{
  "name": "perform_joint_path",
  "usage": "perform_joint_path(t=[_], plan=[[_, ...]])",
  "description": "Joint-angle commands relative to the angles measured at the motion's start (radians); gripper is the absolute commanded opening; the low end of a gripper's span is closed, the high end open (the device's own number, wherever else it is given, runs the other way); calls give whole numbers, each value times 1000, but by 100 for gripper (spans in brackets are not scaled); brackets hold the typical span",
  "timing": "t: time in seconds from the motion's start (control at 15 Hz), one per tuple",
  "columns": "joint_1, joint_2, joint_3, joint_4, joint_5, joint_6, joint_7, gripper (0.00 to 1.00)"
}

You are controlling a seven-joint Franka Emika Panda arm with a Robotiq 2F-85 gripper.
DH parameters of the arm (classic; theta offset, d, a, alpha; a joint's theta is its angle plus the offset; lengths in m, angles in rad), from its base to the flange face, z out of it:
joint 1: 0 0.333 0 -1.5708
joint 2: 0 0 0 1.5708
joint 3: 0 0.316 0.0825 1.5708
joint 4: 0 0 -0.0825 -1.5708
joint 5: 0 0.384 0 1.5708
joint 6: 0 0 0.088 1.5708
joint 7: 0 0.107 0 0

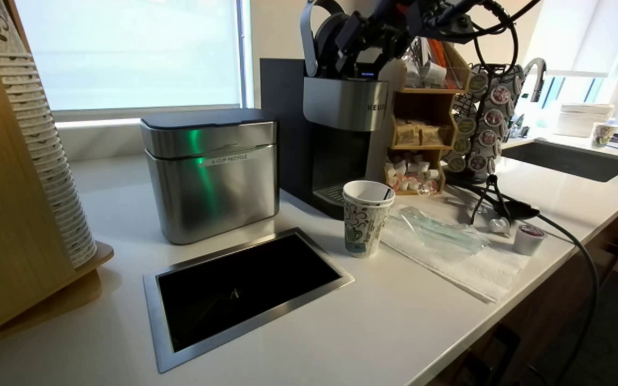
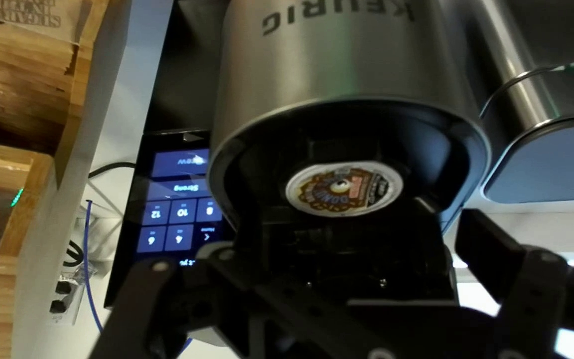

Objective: Remove the coffee pod from the coffee maker and place it on the table

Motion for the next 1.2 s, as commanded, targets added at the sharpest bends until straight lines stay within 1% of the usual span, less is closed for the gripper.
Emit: perform_joint_path(t=[0.0, 0.13, 0.27, 0.33, 0.47, 0.53, 0.67, 0.8, 0.87, 1.0, 1.13], plan=[[3, 23, 3, 18, -3, 14, 3, 100], [4, 26, 2, 20, -7, 14, 9, 94], [4, 28, 1, 20, -8, 12, 13, 84], [4, 29, 1, 20, -6, 11, 12, 85], [5, 30, 2, 19, -7, 10, 15, 83], [5, 30, 1, 19, -7, 9, 15, 85], [5, 31, 0, 18, -10, 4, 29, 87], [5, 32, -1, 16, -10, 5, 36, 85], [5, 32, -1, 16, -10, 5, 38, 77], [5, 32, -1, 17, -13, 6, 40, 57], [4, 31, -8, 18, -21, 8, 46, 40]])
